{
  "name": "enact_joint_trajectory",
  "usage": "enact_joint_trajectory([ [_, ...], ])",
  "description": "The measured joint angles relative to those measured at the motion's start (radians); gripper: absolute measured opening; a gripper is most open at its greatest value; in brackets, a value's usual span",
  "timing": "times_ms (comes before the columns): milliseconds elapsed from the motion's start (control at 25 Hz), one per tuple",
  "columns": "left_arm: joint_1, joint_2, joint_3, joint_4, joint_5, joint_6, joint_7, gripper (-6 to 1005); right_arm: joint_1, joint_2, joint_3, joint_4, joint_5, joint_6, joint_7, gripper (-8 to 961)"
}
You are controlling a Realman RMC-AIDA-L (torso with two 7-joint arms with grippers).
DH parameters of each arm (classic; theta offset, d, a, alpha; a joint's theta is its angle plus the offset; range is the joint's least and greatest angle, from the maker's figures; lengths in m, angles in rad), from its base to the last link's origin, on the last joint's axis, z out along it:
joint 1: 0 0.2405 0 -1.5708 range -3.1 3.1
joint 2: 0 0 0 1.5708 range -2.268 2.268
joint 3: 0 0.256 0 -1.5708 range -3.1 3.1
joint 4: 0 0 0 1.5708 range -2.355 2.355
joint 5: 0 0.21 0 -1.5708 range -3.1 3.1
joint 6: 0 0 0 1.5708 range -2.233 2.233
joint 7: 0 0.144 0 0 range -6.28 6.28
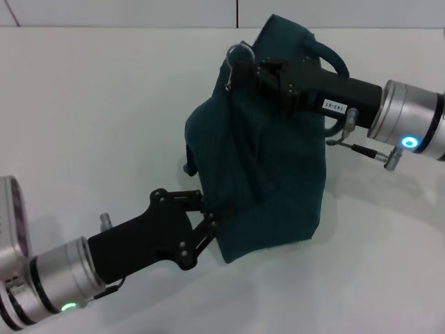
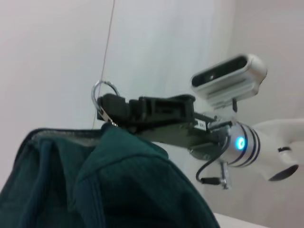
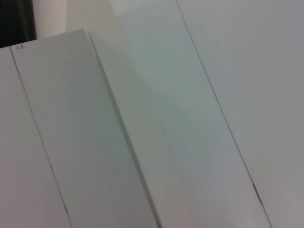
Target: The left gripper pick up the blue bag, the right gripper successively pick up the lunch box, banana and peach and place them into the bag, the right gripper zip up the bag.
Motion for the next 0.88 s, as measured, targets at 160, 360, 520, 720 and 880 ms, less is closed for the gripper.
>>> enact_joint_trajectory([
  [160, 0.006, 0.000, -0.005, 0.001, -0.011, 0.016, -0.017, 121, -0.007, 0.000, -0.022, 0.000, 0.001, -0.016, 0.000, 10],
  [360, 0.003, -0.001, -0.008, -0.002, -0.047, 0.019, -0.083, 89, -0.009, 0.000, -0.041, -0.001, 0.002, -0.020, 0.001, 10],
  [520, -0.008, -0.004, -0.007, -0.003, -0.051, 0.026, -0.117, 156, -0.013, 0.000, -0.044, 0.000, 0.001, -0.022, 0.001, 10],
  [720, -0.022, -0.002, -0.008, 0.002, -0.062, 0.049, -0.178, 338, -0.020, 0.000, -0.056, -0.001, 0.001, -0.023, -0.002, 10],
  [880, -0.023, 0.000, -0.008, 0.014, -0.080, 0.068, -0.235, 459, -0.022, 0.000, -0.056, -0.006, -0.001, -0.023, -0.005, 10],
])
